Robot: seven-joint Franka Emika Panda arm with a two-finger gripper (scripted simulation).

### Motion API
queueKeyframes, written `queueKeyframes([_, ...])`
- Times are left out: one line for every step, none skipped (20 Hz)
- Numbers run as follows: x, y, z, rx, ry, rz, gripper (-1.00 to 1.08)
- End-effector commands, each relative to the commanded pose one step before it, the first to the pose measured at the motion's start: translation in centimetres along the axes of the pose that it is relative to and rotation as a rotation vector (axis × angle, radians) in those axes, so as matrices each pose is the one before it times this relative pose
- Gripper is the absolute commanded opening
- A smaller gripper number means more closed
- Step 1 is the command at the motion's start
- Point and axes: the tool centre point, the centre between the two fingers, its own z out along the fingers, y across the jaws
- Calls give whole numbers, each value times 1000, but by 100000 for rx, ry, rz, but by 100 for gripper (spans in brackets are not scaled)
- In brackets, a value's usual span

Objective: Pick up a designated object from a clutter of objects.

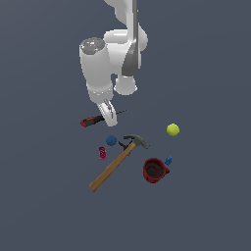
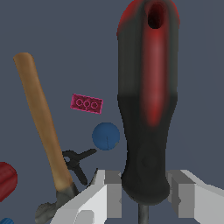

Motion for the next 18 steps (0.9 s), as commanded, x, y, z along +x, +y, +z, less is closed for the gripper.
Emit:
queueKeyframes([-119, -1036, -2223, -36, 75, 37, -100])
queueKeyframes([-47, -433, -872, 0, 0, 0, -100])
queueKeyframes([-48, -438, -879, 0, 0, 0, -100])
queueKeyframes([-49, -444, -886, 0, 0, 0, -100])
queueKeyframes([-50, -451, -892, 0, 0, 0, -100])
queueKeyframes([-59, -453, -915, 43, -3, -23, -100])
queueKeyframes([-55, -461, -913, 35, -23, -25, -100])
queueKeyframes([-50, -469, -912, 0, 0, 0, -100])
queueKeyframes([-52, -475, -920, 38, -46, -35, -100])
queueKeyframes([-49, -482, -922, 0, 0, 0, -100])
queueKeyframes([-51, -483, -923, 52, -65, -52, -100])
queueKeyframes([-45, -473, -894, 0, 0, 0, -100])
queueKeyframes([-45, -462, -870, 50, -64, -54, -100])
queueKeyframes([-39, -452, -842, 0, 0, 0, -100])
queueKeyframes([-39, -442, -821, 42, -55, -48, -100])
queueKeyframes([-35, -432, -797, 24, -31, -28, -100])
queueKeyframes([-30, -424, -774, 0, 0, 0, -100])
queueKeyframes([-31, -415, -757, 34, -44, -41, -100])
